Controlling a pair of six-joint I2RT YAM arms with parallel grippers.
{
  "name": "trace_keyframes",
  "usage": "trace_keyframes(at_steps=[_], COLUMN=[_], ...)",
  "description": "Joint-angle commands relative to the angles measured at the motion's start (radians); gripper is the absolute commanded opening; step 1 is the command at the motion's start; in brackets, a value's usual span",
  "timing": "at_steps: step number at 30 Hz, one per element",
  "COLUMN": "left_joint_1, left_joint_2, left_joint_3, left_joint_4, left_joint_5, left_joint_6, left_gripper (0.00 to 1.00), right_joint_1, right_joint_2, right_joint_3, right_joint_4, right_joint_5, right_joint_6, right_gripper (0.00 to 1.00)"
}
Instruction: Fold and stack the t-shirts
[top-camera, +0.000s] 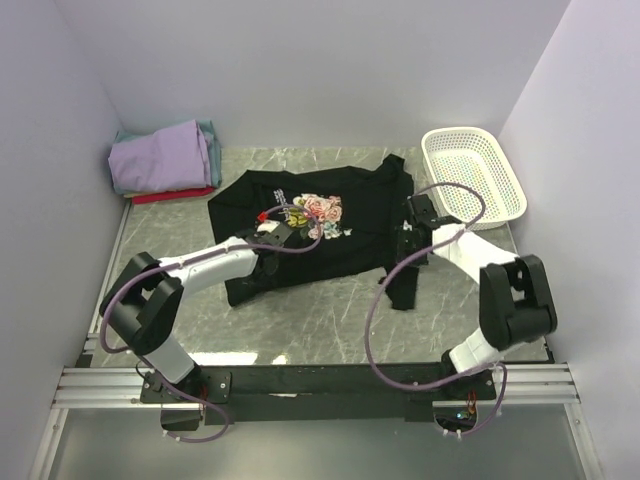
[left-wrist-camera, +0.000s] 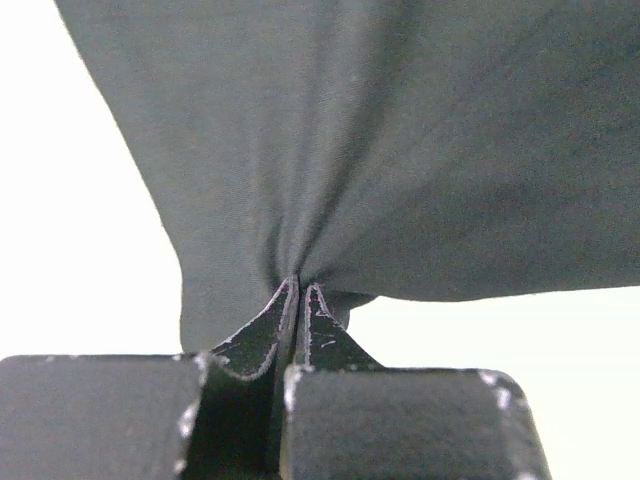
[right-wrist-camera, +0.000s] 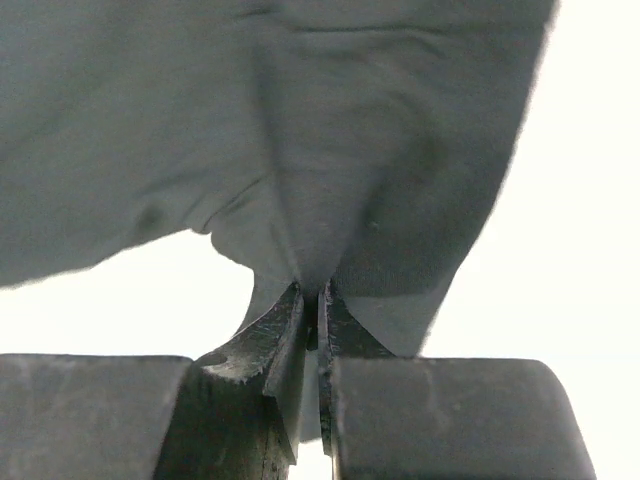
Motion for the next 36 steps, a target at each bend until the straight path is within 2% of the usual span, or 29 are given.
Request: trace_keyframes(at_steps=[1,6,9,12,13,15,18,19,21,22,24,25,26,27,31,34,36], left_joint_1=[-0.001,-0.003,-0.001,-0.001,0.001,0.001,0.001,-0.001,0.002,0.002,0.002,0.001,0.002,0.002,0.001,0.001,0.002], left_joint_2=[-0.088,-0.174,-0.264,-0.347,-0.384,-0.402,-0.433,-0.442,-0.436,-0.418,-0.398,-0.386,-0.378,-0.36,-0.288,-0.232,-0.2], left_joint_3=[0.128,0.246,0.283,0.272,0.272,0.272,0.258,0.248,0.214,0.212,0.215,0.221,0.238,0.247,0.274,0.261,0.244], left_joint_4=[-0.289,-0.465,-0.566,-0.619,-0.62,-0.646,-0.657,-0.657,-0.657,-0.656,-0.659,-0.659,-0.659,-0.656,-0.584,-0.471,-0.397], left_joint_5=[-0.088,-0.018,-0.007,0.083,0.147,0.16,0.182,0.189,0.202,0.197,0.167,0.141,0.112,0.064,0.021,-0.019,-0.019], left_joint_6=[-0.042,-0.018,-0.016,0.021,0.031,0.015,-0.007,-0.012,-0.024,-0.036,-0.047,-0.062,-0.073,-0.088,-0.078,-0.064,-0.036], left_gripper=[0.01,0.01,0.01,0.05,0.1,0.16,0.23,0.33,0.38,0.4,0.4,0.41,0.43,0.44,0.46,0.46,0.48], right_joint_1=[0.085,0.183,0.222,0.281,0.298,0.331,0.39,0.4,0.411,0.427,0.44,0.444,0.443,0.443,0.441,0.423,0.363], right_joint_2=[-0.145,-0.294,-0.374,-0.43,-0.447,-0.478,-0.535,-0.548,-0.581,-0.59,-0.622,-0.65,-0.662,-0.668,-0.655,-0.624,-0.59], right_joint_3=[0.003,-0.023,-0.037,-0.054,-0.063,-0.068,-0.083,-0.089,-0.104,-0.105,-0.086,-0.077,-0.051,-0.034,0.032,0.015,-0.005], right_joint_4=[-0.056,-0.128,-0.176,-0.219,-0.213,-0.211,-0.231,-0.243,-0.28,-0.297,-0.349,-0.372,-0.384,-0.403,-0.418,-0.333,-0.209], right_joint_5=[-0.115,-0.225,-0.247,-0.264,-0.305,-0.343,-0.314,-0.302,-0.261,-0.227,-0.106,-0.065,-0.019,0.102,0.302,0.389,0.379], right_joint_6=[-0.004,0.008,0.014,0.025,0.031,0.075,0.143,0.16,0.209,0.23,0.29,0.302,0.331,0.342,0.365,0.338,0.297], right_gripper=[0.1,0.1,0.11,0.11,0.11,0.11,0.11,0.11,0.12,0.22,0.24,0.28,0.39,0.46,0.63,0.68,0.68])
